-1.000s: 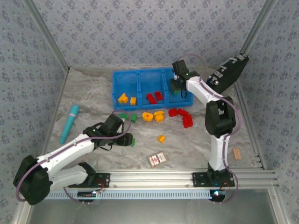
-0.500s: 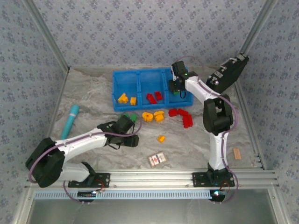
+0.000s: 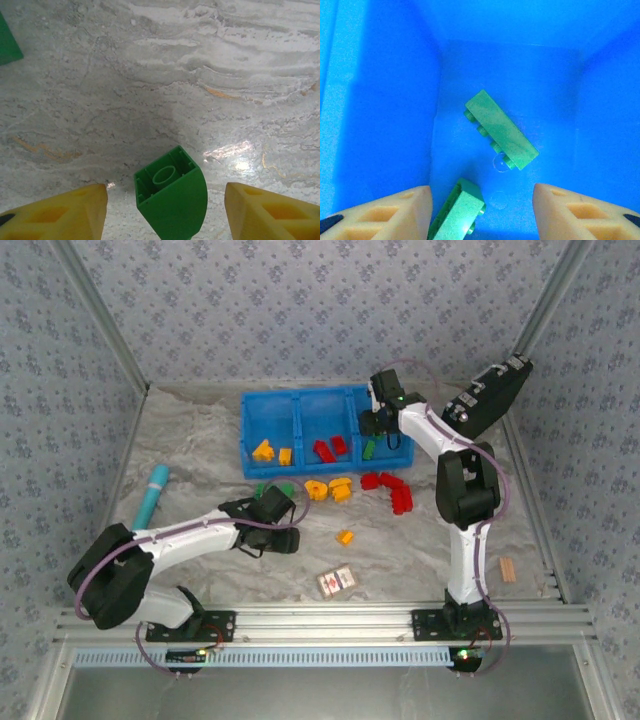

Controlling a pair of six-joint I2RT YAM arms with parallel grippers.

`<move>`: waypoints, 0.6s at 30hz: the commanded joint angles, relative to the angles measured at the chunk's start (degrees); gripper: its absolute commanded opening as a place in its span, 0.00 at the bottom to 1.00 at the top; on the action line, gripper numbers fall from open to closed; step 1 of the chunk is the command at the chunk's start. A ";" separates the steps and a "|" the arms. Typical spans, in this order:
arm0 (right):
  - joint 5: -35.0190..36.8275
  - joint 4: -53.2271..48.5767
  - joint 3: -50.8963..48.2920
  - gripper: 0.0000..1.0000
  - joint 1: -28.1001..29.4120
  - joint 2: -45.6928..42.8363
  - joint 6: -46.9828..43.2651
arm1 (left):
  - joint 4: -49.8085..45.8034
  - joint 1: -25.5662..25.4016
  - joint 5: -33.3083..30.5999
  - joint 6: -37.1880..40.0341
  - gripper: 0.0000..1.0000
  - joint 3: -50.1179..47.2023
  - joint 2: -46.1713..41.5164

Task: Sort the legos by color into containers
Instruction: Pick up the lego from the middle-left of the table.

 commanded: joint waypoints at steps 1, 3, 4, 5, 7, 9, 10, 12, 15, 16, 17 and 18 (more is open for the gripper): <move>-0.96 0.52 -0.79 0.58 -0.31 -1.86 -0.81 | 0.42 -0.61 -1.32 -1.26 0.61 0.32 0.96; -0.96 0.89 -1.57 0.58 -0.36 -2.90 -0.94 | 0.53 -0.70 -1.38 -1.25 0.59 0.48 1.60; -0.91 1.15 -1.97 0.58 -0.31 -3.63 -0.92 | 0.60 -0.79 -1.38 -1.42 0.57 0.49 2.00; -0.94 1.46 -2.54 0.58 -0.31 -4.27 -1.03 | 0.78 -0.84 -1.42 -1.52 0.55 0.45 2.38; -0.87 2.00 -3.60 0.59 -0.39 -5.85 -1.03 | 1.23 -1.01 -1.37 -1.70 0.53 0.57 3.18; -0.62 2.28 -4.62 0.59 -0.47 -7.40 -0.95 | 1.47 -1.21 -1.38 -1.71 0.51 0.82 4.13; -0.45 2.48 -5.47 0.59 -0.49 -8.36 -0.86 | 1.24 -1.23 -1.60 -1.70 0.50 1.14 4.78; -0.34 3.05 -7.54 0.60 -0.58 -10.58 -0.51 | 0.85 -1.28 -2.07 -1.88 0.47 1.67 5.79; 0.04 3.84 -11.55 0.60 -0.68 -14.24 0.13 | 0.77 -1.27 -2.48 -2.13 0.42 2.12 7.01; 0.19 4.06 -13.01 0.60 -0.75 -15.63 0.41 | 0.73 -1.40 -2.60 -2.29 0.40 2.23 7.38; 0.42 4.28 -14.52 0.60 -0.76 -17.05 0.62 | 0.75 -1.57 -2.86 -2.53 0.38 2.25 7.72; 0.61 4.47 -15.73 0.60 -0.82 -18.33 0.87 | 0.86 -1.81 -3.08 -2.66 0.37 2.34 8.00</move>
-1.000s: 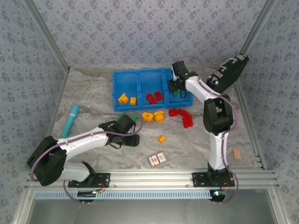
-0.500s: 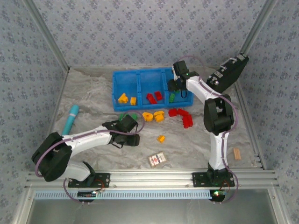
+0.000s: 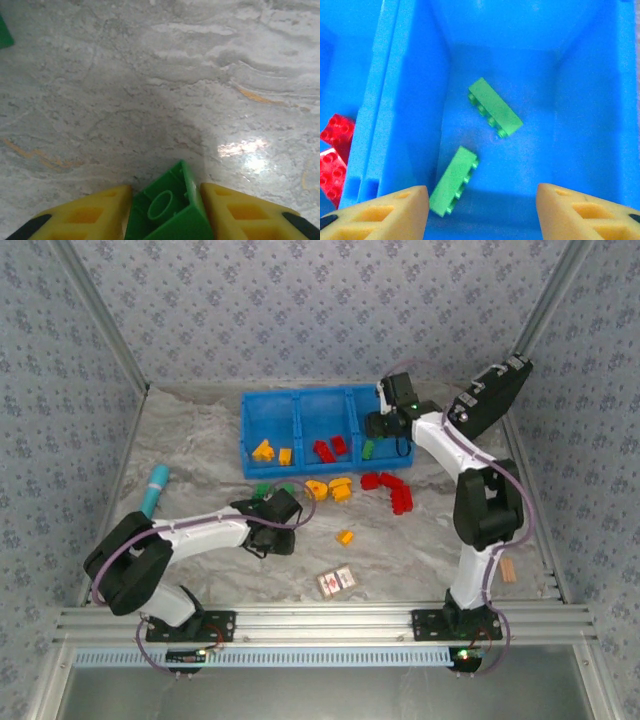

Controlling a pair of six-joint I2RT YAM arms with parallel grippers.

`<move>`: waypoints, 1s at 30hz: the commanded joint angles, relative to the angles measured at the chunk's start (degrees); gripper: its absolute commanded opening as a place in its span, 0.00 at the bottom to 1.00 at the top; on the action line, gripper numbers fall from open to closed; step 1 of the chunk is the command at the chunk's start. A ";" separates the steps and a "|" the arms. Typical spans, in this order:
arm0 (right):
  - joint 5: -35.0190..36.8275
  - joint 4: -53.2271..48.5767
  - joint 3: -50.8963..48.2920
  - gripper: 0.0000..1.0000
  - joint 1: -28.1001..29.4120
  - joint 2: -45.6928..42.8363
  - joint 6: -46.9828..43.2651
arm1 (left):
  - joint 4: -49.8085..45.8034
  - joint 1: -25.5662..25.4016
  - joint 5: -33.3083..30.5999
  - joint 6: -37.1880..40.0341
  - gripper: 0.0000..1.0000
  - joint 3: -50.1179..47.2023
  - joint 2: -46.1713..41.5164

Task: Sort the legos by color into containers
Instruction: Pick up the lego from the middle-left of the table, then place the lego in the container.

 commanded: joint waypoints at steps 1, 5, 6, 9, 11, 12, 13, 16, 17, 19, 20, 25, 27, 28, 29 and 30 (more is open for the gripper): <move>1.24 0.67 -4.06 0.60 -0.62 -5.31 1.23 | 1.33 -1.00 -0.56 -0.61 0.35 0.93 2.09; 2.97 0.14 -8.35 0.60 -0.79 -10.88 1.76 | 0.91 -1.87 -0.74 -0.57 0.30 2.09 3.38; 3.46 -0.19 -9.20 0.60 -0.80 -12.18 1.89 | 0.78 -2.02 -0.79 -0.45 0.30 2.44 3.52; 4.23 -0.89 -11.72 0.61 -1.13 -16.60 2.57 | -0.36 -2.00 -1.08 0.55 0.29 4.94 3.36; 3.73 -1.03 -13.43 0.62 -1.60 -19.52 2.53 | -1.04 -2.07 -1.83 2.04 0.28 8.31 3.17; 3.79 -1.34 -13.82 0.62 -1.75 -20.42 2.51 | -1.28 -2.03 -1.98 3.03 0.28 10.19 3.32; 3.94 -1.85 -14.17 0.62 -2.00 -21.31 2.43 | -1.55 -2.01 -1.94 4.14 0.28 12.68 3.79; 4.08 -3.01 -15.02 0.62 -2.71 -23.49 2.21 | -1.64 -2.01 -0.81 7.22 0.28 20.41 6.10; 4.07 -3.06 -15.63 0.63 -2.88 -24.57 2.24 | -1.25 -2.07 -0.33 8.14 0.27 23.07 7.06; 4.17 -3.32 -16.90 0.63 -3.24 -26.53 2.71 | -0.30 -2.01 0.72 9.71 0.27 27.91 9.14; 4.08 -3.39 -17.69 0.63 -3.59 -27.69 2.98 | 0.24 -1.99 1.20 10.40 0.27 30.34 10.46; 2.16 -2.97 -23.36 0.63 -5.90 -33.70 6.29 | 3.15 -2.03 1.44 13.43 0.27 40.82 17.20; -1.58 -1.29 -26.09 0.63 -7.15 -35.34 8.56 | 5.71 -2.00 0.89 13.62 0.27 43.54 20.08; -3.18 -0.69 -27.01 0.63 -7.29 -35.58 9.26 | 6.36 -2.07 0.68 13.78 0.27 44.83 21.55; -4.16 -0.43 -27.88 0.63 -7.21 -35.64 9.80 | 6.98 -2.23 0.06 13.95 0.27 46.45 23.28; -4.65 -0.29 -28.78 0.63 -7.16 -35.71 10.27 | 7.31 -2.32 -0.30 14.09 0.27 48.15 24.91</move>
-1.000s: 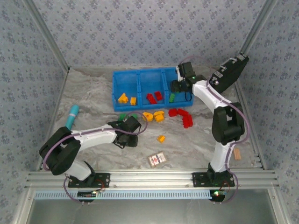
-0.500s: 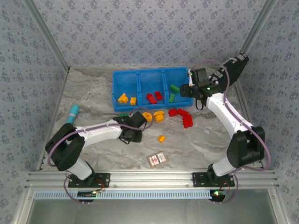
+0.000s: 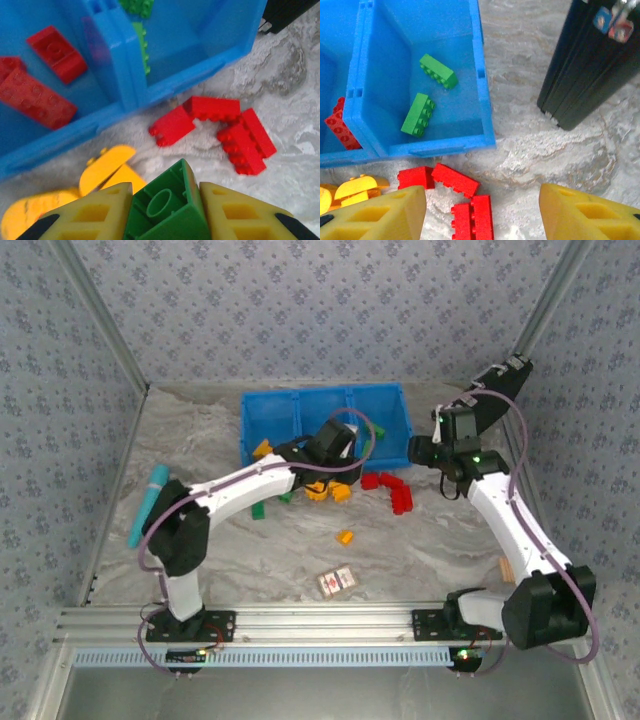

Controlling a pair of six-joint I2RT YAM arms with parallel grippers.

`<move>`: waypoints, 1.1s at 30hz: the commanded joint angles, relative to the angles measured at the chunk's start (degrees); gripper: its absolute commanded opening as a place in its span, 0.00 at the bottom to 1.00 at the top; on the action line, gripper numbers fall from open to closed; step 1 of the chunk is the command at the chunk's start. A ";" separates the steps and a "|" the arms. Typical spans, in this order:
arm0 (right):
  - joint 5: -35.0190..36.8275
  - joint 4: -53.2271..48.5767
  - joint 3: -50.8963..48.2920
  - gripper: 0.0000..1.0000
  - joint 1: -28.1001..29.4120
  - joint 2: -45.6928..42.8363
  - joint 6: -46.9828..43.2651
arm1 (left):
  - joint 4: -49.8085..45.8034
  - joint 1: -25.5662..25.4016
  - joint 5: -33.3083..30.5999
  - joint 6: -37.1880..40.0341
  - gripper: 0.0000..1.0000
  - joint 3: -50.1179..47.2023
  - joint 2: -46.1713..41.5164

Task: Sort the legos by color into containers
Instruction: Place the lego in the container.

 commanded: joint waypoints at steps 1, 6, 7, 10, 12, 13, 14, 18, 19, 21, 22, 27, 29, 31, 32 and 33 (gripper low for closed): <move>-4.62 1.06 -2.91 0.63 -0.04 -0.65 3.72 | 2.91 -0.80 -1.03 2.24 0.27 5.55 5.08; -6.58 2.25 -7.98 0.63 -0.08 -2.36 4.43 | 5.60 -0.76 -2.11 2.24 0.27 12.28 11.04; -6.87 2.27 -8.69 0.63 -0.19 -2.40 4.61 | 5.71 -0.87 -2.21 2.32 0.27 13.83 12.07; -7.42 2.82 -11.35 0.63 -0.24 -2.41 5.78 | 4.94 -0.89 -2.14 2.67 0.27 19.10 15.73; -8.80 3.94 -13.25 0.63 -0.24 -2.67 6.38 | 4.31 -0.87 -2.02 2.85 0.27 22.30 18.03; -9.33 4.45 -13.99 0.63 -0.08 -2.73 6.64 | 4.10 -0.83 -1.96 2.85 0.27 23.43 18.90; -9.90 5.04 -14.88 0.63 0.01 -2.97 6.97 | 3.81 -0.90 -1.85 2.86 0.28 24.68 19.84; -10.78 6.22 -17.61 0.63 1.54 -3.70 7.72 | 2.32 -0.91 -3.29 3.24 0.33 29.87 23.64; -10.96 6.38 -18.08 0.63 1.96 -3.80 7.96 | 1.80 -0.89 -3.94 3.56 0.35 31.02 24.61; -11.65 6.45 -19.40 0.62 3.15 -4.36 8.72 | 0.40 -0.84 -5.08 4.55 0.37 33.91 26.62; -12.01 6.28 -19.98 0.62 3.88 -4.85 9.07 | -0.07 -0.82 -5.43 4.90 0.38 35.14 27.47; -14.52 2.10 -21.98 0.64 10.21 -8.47 9.62 | -3.70 -0.61 -6.31 6.86 0.42 42.44 31.70; -13.77 0.24 -22.67 0.64 13.94 -10.37 10.23 | -5.13 -0.54 -6.60 7.62 0.45 45.39 33.39; -12.91 -0.60 -23.79 0.64 17.30 -12.51 11.69 | -6.32 -0.38 -6.64 7.94 0.47 47.82 35.13; -12.25 -0.63 -24.64 0.64 18.89 -13.81 12.62 | -6.82 -0.14 -6.35 7.94 0.47 48.92 35.94; -11.69 -0.42 -25.59 0.64 20.26 -15.21 13.55 | -7.51 0.08 -6.14 7.67 0.46 49.94 36.60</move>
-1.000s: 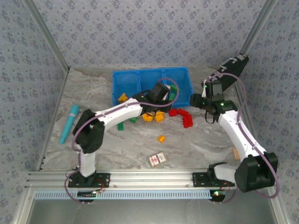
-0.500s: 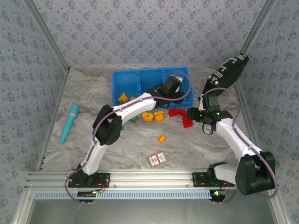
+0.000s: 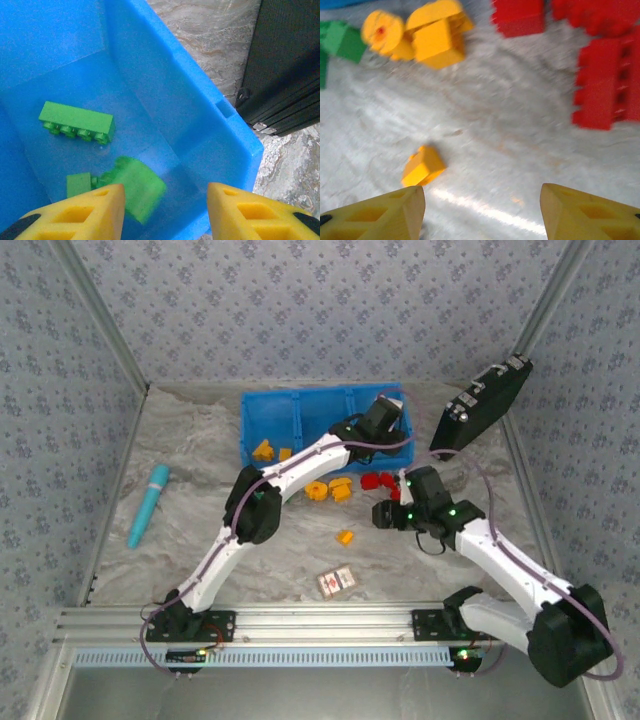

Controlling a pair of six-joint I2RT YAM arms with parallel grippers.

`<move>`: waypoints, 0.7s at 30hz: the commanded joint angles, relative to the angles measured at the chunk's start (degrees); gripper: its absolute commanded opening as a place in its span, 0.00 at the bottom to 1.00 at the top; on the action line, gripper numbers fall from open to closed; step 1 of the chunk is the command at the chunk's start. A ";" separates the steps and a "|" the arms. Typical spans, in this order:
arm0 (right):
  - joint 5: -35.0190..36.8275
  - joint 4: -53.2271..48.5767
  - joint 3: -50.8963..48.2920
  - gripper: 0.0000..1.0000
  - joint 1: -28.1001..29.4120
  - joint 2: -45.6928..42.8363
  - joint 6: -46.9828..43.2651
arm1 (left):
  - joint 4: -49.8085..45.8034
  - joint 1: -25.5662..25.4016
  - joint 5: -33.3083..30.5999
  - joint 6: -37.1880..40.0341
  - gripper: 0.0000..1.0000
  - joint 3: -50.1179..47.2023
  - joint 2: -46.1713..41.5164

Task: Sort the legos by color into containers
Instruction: Place the lego in the container.

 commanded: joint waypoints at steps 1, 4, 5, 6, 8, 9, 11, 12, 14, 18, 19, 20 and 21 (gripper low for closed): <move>1.44 -2.53 -2.96 0.64 3.84 -4.35 3.77 | -3.59 0.70 -0.69 0.99 0.46 4.56 2.26; 2.35 -0.32 -5.62 0.64 6.97 -7.68 5.34 | -3.51 1.39 -0.76 0.62 0.46 4.60 1.93; 2.63 0.46 -6.47 0.64 8.04 -8.58 5.56 | -3.56 1.50 -0.97 0.75 0.46 4.45 1.57; 2.83 0.90 -6.98 0.64 8.69 -8.87 5.71 | -3.63 1.72 -1.12 1.02 0.46 4.40 1.15; 3.55 1.22 -7.61 0.63 9.84 -8.52 5.85 | -3.80 1.86 -1.23 1.99 0.47 4.43 0.01; 3.75 1.39 -7.68 0.63 10.21 -8.02 5.82 | -3.97 1.94 -1.19 2.54 0.47 4.43 -0.59; 4.55 1.70 -7.78 0.63 11.14 -6.55 5.46 | -4.78 1.94 -1.04 4.04 0.48 4.28 -2.29; 4.93 1.97 -7.75 0.63 11.44 -5.76 5.28 | -5.16 1.98 -1.07 4.84 0.49 4.13 -3.24; 5.76 2.97 -7.86 0.63 11.83 -4.00 4.91 | -5.58 2.02 -1.06 6.42 0.50 2.49 -6.10; 6.23 5.11 -7.51 0.63 11.82 -1.44 4.60 | -3.89 2.41 -0.29 8.97 0.54 -6.13 -14.75; 5.74 5.76 -7.40 0.64 11.98 -1.08 4.62 | -3.39 2.53 -0.19 9.55 0.54 -8.59 -16.88; 5.27 6.68 -7.30 0.64 12.19 -0.64 4.75 | -3.06 2.82 -0.45 10.22 0.56 -11.38 -19.33; 5.16 7.43 -7.15 0.64 12.59 -0.08 4.91 | -3.02 3.10 -0.55 10.84 0.57 -14.02 -21.74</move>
